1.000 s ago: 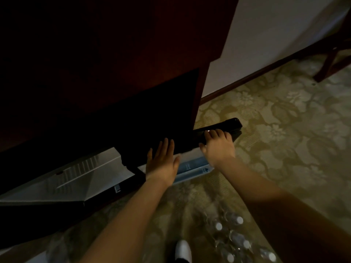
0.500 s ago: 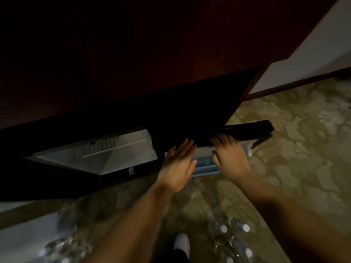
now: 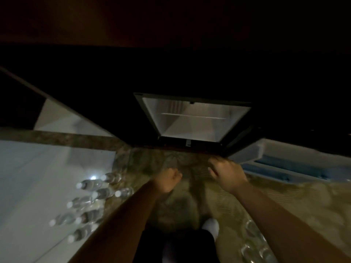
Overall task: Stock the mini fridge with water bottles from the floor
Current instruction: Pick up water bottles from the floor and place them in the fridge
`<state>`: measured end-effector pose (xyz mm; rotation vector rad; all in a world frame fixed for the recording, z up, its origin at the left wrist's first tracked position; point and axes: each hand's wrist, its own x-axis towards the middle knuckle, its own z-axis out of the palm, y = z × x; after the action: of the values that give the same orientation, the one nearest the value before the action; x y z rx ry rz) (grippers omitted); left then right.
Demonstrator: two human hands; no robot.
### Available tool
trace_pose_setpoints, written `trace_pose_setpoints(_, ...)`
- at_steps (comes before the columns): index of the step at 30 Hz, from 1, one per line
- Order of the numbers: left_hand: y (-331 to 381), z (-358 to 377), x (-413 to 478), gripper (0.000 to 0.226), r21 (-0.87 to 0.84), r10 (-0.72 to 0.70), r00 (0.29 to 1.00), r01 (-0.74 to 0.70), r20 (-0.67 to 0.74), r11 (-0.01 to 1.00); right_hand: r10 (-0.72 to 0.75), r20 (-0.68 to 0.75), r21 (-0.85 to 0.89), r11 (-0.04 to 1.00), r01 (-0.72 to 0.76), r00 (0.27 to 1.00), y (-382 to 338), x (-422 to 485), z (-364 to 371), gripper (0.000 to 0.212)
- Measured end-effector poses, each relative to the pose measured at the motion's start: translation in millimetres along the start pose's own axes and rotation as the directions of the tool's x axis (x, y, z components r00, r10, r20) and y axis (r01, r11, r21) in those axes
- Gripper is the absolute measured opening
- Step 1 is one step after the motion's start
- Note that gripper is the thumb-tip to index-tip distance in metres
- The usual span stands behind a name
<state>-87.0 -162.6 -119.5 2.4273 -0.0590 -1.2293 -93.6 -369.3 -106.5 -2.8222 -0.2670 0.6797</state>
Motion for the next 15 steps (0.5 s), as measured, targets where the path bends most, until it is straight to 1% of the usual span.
trace_pose_setpoints(5,-112,-9,-15,0.040,-0.063,-0.177,0.983,0.174,-0.041,0.983,-0.021,0.156,0.010,1.000,0.020,0.988,-87,43,34,0.025)
trace_pose_setpoints(6,-133,-11,-19,0.039,-0.073,-0.183,0.983,0.181,-0.031,0.981,-0.027,0.185,0.021,0.999,0.024,0.982,-104,52,41,0.024)
trace_pose_setpoints(9,-194,-14,-29,0.037,-0.073,-0.145,0.989,0.145,0.005,0.987,-0.042,0.256,0.055,0.998,0.029,0.966,-153,76,66,0.020)
trace_pose_setpoints(12,-250,-19,-33,0.038,-0.119,-0.195,0.980,0.189,-0.043,0.975,-0.045,0.319,0.078,0.997,0.021,0.947,-198,98,94,0.016)
trace_pose_setpoints(14,-281,-20,-31,0.039,-0.188,-0.266,0.963,0.253,-0.042,0.949,-0.058,0.350,0.095,0.995,0.027,0.935,-223,112,117,0.017)
trace_pose_setpoints(15,-294,-19,-27,0.039,-0.205,-0.267,0.963,0.254,-0.034,0.945,-0.062,0.361,0.099,0.995,0.027,0.931,-232,118,128,0.019)
